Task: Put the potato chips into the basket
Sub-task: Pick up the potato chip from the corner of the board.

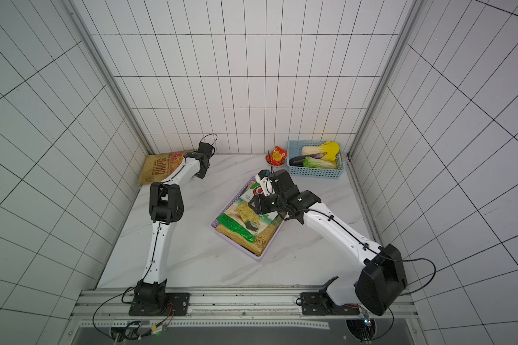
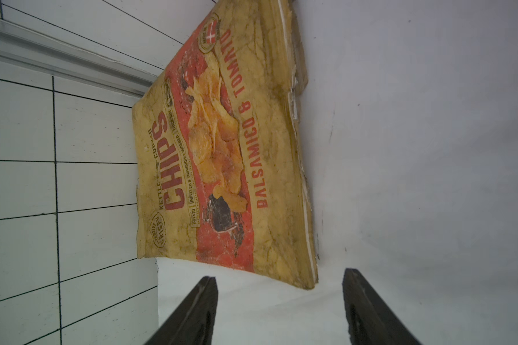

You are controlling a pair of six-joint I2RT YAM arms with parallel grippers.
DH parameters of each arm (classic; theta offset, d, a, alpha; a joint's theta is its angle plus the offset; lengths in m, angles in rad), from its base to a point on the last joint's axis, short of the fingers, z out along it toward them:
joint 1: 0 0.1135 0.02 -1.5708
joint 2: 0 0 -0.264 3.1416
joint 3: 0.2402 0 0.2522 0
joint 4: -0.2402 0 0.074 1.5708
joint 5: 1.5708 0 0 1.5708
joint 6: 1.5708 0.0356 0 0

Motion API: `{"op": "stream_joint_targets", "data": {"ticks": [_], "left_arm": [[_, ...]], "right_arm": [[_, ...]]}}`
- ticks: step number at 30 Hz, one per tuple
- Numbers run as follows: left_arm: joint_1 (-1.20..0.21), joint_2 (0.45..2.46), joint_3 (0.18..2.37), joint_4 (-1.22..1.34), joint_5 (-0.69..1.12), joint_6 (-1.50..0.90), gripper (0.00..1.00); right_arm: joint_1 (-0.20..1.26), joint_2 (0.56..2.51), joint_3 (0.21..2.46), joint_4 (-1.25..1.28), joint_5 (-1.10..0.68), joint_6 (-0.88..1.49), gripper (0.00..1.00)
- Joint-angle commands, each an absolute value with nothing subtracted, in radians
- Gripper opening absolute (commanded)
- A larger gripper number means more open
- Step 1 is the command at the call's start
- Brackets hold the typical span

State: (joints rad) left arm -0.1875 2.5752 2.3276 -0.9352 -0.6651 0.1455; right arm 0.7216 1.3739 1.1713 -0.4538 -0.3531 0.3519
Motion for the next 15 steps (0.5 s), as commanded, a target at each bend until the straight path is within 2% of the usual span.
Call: {"op": "stream_joint_targets", "data": {"ticks": [1, 15], "left_arm": [[-0.183, 2.64, 2.406, -0.957, -0.704, 0.189, 0.65], [-0.141, 2.727, 2.447, -1.038, -0.674, 0.14, 0.62]], "right_arm": [[0.71, 1.356, 1.141, -0.431, -0.35, 0.355, 0.47], [0.707, 1.312, 1.105, -0.402, -0.339, 0.377, 0.47]]}}
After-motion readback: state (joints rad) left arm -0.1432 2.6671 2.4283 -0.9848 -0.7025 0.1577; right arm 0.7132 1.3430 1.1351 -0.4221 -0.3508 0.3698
